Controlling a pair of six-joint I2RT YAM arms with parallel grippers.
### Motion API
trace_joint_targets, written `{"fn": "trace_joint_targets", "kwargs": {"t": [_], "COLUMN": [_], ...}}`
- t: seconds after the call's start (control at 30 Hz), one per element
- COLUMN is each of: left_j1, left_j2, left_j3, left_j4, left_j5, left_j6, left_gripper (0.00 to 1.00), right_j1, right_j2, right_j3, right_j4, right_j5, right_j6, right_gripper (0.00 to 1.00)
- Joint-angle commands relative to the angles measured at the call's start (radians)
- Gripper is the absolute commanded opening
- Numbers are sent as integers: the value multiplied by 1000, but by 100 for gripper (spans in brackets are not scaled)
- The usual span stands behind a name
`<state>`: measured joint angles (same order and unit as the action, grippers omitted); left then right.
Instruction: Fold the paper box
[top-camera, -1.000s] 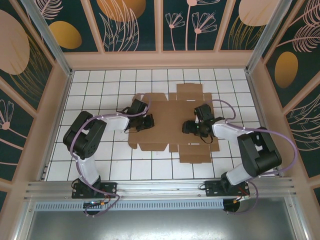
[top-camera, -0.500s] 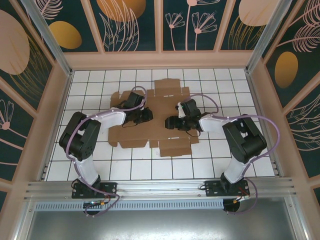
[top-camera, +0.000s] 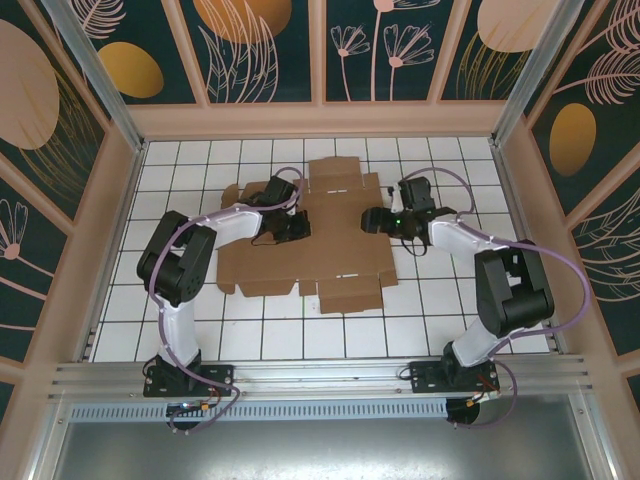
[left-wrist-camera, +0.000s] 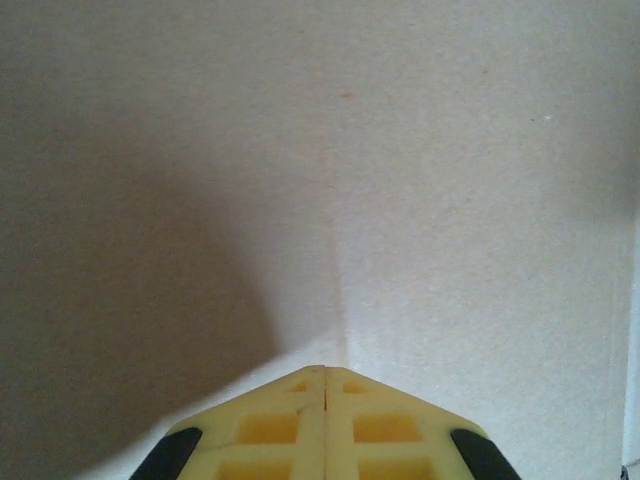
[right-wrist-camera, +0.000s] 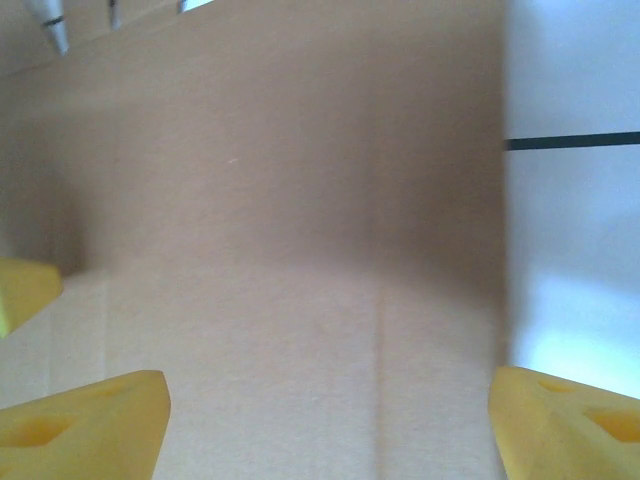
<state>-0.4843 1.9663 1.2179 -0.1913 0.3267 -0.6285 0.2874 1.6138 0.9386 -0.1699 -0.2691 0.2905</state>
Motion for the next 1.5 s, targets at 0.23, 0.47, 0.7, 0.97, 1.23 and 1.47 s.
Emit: {"fn": "trace_joint_targets", "kwargs": {"t": [0.23, 0.47, 0.7, 0.97, 1.23, 1.47], "left_j1": [69, 97, 112, 115, 115, 88], "left_j2": [10, 63, 104, 108, 87, 64], "left_j3": [-66, -87, -109, -116, -128, -149], "left_j4": [-27, 11, 29, 35, 63, 98], "left_j5": [-25, 29, 69, 78, 107, 176], "left_j6": [32, 46, 50, 54, 43, 14], "left_gripper": [0, 0, 0, 0, 0, 0], "right_j1": [-103, -167, -148, -141, -144, -147], "right_j2": [163, 238, 368, 370, 343, 263], "right_j3": [-40, -95, -109, -98, -51, 87], "right_j4": [217, 381, 561, 531, 396, 26], "right_j5": [-362, -554, -802, -778, -651, -358], "right_j6": [2, 116, 237, 218, 151, -35], "right_gripper": [83, 81, 74, 55, 12, 0]}}
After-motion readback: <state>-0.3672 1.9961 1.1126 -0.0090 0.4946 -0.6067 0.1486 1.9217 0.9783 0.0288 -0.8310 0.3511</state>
